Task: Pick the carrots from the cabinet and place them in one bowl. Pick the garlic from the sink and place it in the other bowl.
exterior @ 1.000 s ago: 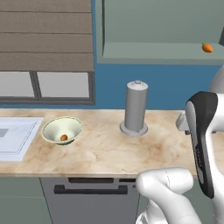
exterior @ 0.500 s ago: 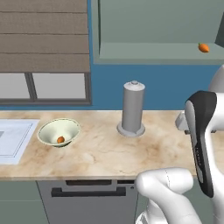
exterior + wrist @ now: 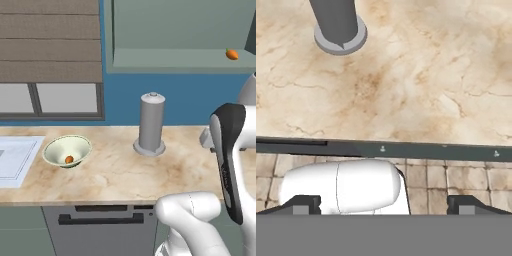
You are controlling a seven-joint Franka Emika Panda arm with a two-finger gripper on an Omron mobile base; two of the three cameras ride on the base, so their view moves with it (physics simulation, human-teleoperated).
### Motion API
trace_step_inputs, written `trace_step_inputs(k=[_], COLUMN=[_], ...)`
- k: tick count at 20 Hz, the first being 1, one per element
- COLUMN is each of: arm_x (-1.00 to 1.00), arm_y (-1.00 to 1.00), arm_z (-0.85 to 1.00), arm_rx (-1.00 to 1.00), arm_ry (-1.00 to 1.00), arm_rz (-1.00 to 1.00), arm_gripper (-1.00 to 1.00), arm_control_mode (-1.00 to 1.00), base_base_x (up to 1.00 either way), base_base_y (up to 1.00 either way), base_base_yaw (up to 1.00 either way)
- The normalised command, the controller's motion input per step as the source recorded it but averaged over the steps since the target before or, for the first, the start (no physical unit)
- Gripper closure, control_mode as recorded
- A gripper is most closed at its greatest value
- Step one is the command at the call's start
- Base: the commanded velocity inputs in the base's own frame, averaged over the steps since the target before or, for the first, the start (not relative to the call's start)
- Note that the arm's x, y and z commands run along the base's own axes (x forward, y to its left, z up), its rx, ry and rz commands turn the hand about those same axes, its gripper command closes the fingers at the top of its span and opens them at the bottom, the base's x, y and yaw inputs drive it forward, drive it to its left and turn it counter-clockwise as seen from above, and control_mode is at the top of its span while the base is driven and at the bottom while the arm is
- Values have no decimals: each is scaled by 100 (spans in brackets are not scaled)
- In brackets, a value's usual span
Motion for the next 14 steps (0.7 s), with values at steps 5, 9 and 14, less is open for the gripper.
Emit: trace_step_inputs(k=[5, 9, 14], arm_x=[-3, -36, -15], arm_y=[17, -34, -40], arm_z=[49, 99, 91], arm_rx=[-17, -1, 0], arm_ry=[-7, -18, -23], arm_rz=[-18, -14, -8], arm_gripper=[-100, -100, -100], arm_control_mode=[-100, -100, -100], base_base_x=[0, 0, 0], base_base_y=[0, 0, 0], base_base_yaw=[0, 0, 0])
